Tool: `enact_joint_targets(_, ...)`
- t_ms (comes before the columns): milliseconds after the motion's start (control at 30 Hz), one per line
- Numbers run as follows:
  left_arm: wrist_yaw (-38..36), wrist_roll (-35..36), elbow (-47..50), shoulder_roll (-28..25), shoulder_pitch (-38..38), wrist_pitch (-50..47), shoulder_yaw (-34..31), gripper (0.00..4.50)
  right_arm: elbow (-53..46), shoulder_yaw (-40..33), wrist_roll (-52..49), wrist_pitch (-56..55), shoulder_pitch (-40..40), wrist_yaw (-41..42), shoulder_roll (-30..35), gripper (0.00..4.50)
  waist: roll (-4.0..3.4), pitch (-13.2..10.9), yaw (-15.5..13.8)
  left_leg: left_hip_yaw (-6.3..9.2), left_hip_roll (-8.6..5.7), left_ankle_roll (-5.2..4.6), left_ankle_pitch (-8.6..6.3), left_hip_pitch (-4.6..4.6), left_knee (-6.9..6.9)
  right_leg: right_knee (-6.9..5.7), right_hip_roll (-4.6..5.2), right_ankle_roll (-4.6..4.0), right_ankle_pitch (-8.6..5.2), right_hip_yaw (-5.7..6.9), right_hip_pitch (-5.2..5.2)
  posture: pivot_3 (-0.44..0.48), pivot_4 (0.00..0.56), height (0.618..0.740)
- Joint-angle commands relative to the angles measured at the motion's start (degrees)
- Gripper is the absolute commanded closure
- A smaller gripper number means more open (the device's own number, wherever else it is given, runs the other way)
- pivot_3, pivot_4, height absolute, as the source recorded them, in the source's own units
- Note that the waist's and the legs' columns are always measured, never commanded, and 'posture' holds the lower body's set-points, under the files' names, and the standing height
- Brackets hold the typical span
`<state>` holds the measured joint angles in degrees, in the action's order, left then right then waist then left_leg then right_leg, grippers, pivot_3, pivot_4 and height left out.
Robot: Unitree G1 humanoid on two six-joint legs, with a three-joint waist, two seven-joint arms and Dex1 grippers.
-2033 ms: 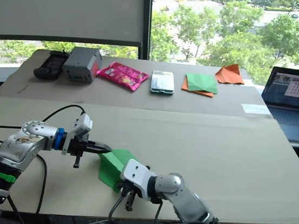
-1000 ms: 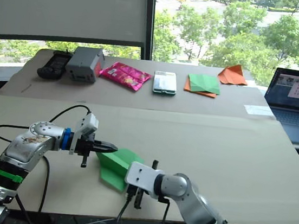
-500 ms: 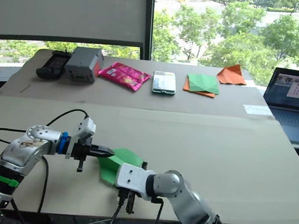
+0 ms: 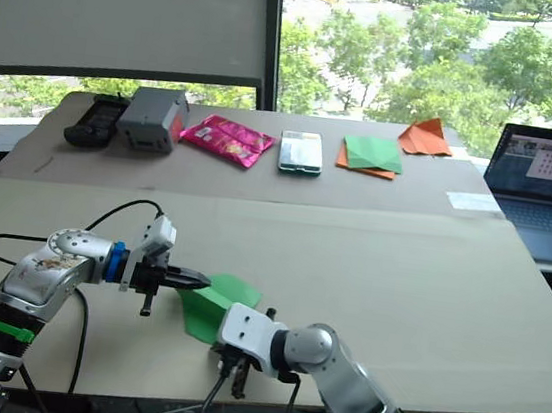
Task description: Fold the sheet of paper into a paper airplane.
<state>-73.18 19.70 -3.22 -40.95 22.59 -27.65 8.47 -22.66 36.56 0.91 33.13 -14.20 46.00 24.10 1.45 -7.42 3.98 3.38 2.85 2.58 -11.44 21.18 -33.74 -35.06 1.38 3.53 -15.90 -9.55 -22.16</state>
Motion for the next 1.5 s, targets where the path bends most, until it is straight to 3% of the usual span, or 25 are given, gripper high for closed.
enact_joint_targets(33, -1.31, -0.52, 0.41, -1.12, 0.46, 1.24, 0.34, 4.50, 1.62, 0.04, 0.27, 1.90, 0.83, -0.78, 0.08, 4.48, 0.00, 0.00, -0.02, 0.00, 0.00, 0.00, 0.00, 0.00, 0.00, 0.00, 0.00, 0.00, 0.00, 0.00, 0.00, 0.000, 0.150, 0.740)
enact_joint_targets(767, -1.25, -2.22, 4.31, -3.90, -5.55, 3.73, 0.71, 4.50, 2.31, -1.21, 0.46, 1.90, 0.20, -2.02, -0.74, 4.48, -0.01, 0.04, -0.03, 0.00, 0.02, 0.00, 0.00, -0.02, 0.01, 0.00, 0.01, -0.01, -0.01, 0.00, -0.02, 0.000, 0.150, 0.740)
enact_joint_targets(1133, 0.90, -5.45, 4.39, -2.73, -7.56, 7.73, 2.93, 4.50, -6.44, -7.07, -4.79, 2.31, -0.81, -0.83, -0.78, 4.48, 0.00, 0.02, -0.07, -0.01, 0.02, 0.00, 0.00, 0.03, 0.02, 0.01, 0.01, -0.01, -0.01, 0.00, -0.04, 0.000, 0.150, 0.740)
enact_joint_targets(1367, 1.53, -6.56, 4.15, -2.08, -7.33, 8.63, 3.62, 4.50, -15.52, -11.08, -13.98, 8.80, -0.08, 2.68, 1.88, 4.48, 0.00, 0.02, -0.16, 0.00, 0.02, 0.00, -0.01, 0.03, 0.01, 0.03, 0.02, -0.01, -0.01, 0.00, -0.03, 0.000, 0.150, 0.740)
enact_joint_targets(1500, 1.55, -6.47, 4.59, -1.89, -7.50, 8.47, 3.65, 4.50, -10.84, -10.87, -11.29, 9.92, -1.78, -3.26, -0.03, 4.48, 0.01, 0.02, -0.03, -0.01, 0.02, 0.01, -0.01, 0.02, 0.02, 0.04, 0.02, -0.02, -0.01, 0.00, -0.05, 0.000, 0.150, 0.740)
